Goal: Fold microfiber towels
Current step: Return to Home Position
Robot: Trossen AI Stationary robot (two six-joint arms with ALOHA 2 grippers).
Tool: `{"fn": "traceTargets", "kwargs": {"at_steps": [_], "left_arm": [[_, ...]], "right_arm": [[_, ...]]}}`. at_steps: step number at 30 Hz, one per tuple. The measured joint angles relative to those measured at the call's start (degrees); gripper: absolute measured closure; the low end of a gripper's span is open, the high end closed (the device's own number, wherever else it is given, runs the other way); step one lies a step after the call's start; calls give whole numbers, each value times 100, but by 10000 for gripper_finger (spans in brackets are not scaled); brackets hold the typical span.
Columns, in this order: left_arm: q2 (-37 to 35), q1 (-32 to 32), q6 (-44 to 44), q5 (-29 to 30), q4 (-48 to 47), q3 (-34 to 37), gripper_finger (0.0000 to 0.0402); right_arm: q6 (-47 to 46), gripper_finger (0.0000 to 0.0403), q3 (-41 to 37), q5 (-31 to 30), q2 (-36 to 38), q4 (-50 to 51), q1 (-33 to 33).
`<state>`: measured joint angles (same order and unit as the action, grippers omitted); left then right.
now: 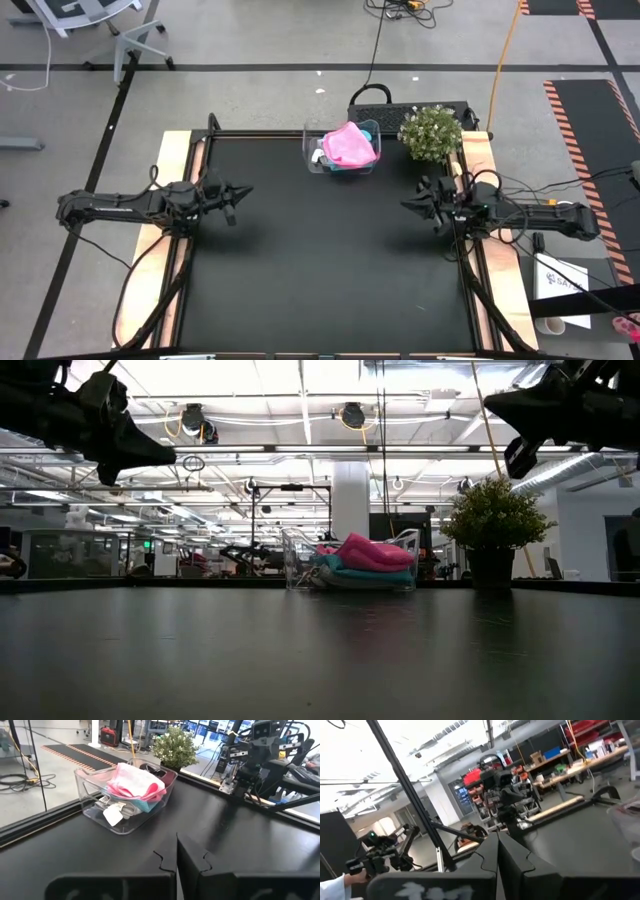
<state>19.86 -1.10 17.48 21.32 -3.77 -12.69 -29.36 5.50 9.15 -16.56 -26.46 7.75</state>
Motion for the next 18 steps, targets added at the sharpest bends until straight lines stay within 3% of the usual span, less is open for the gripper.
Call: {"fn": "traceTargets", "kwargs": {"at_steps": [10, 15, 18], "left_arm": [[0, 0, -84, -68, -112, 0, 373], [0, 0, -229, -67, -114, 0, 365], [0, 0, -238, -51, -112, 0, 366]], "right_arm": [[7, 403, 4, -11, 89, -1, -27], [2, 403, -422, 0, 820, -198, -111], [10, 403, -428, -8, 1271, 506, -111]]}}
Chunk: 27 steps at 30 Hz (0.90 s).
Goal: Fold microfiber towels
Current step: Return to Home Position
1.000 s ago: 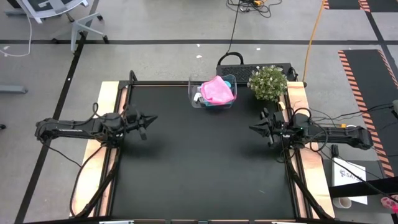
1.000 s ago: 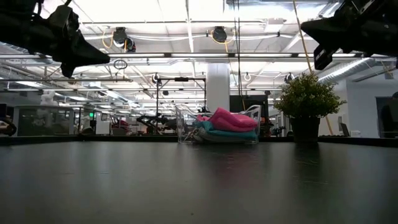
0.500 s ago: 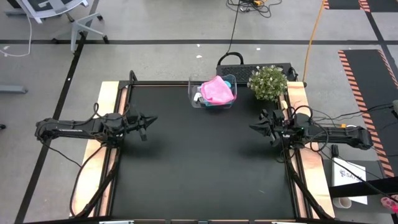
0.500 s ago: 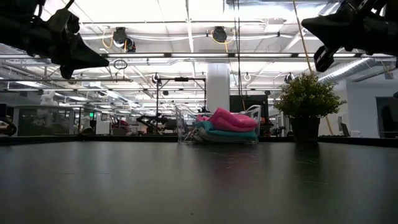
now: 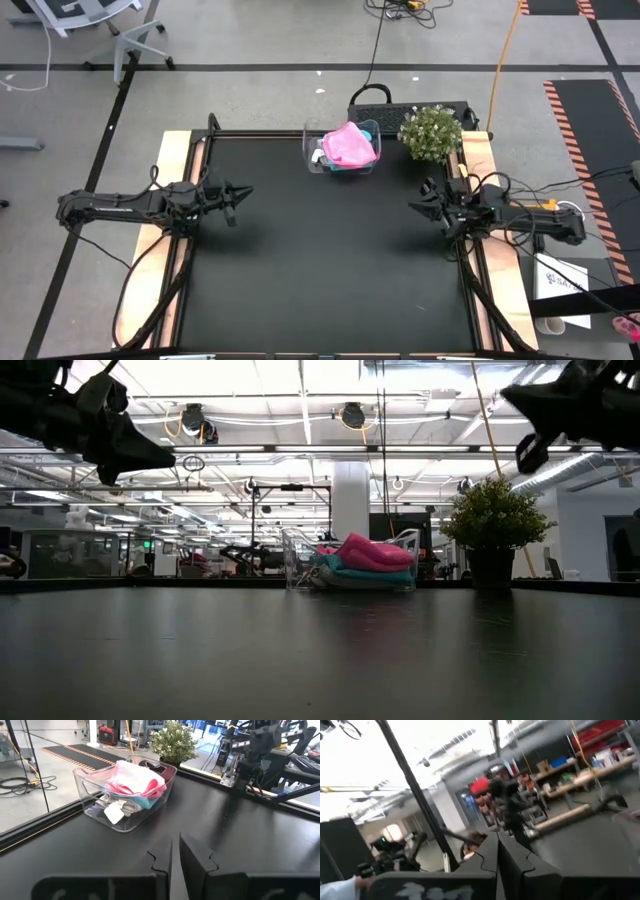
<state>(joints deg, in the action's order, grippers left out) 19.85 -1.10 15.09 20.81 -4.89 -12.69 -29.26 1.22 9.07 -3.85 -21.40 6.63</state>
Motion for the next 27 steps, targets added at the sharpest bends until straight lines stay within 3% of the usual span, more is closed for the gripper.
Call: {"fn": "traceTargets", "kwargs": {"at_steps": [4, 9, 20, 27], "left_arm": [[0, 0, -5, 17, 16, 0, 366], [0, 0, -170, 27, 11, 0, 366], [0, 0, 63, 25, 42, 0, 366], [0, 0, 68, 25, 42, 0, 366]], "right_arm": [[-2, 403, -9, 5, 376, 393, 0], [-2, 403, -16, -7, 381, 508, -77], [-5, 403, -27, 11, 381, 583, -898], [-4, 403, -33, 2, 352, 583, -922]]}}
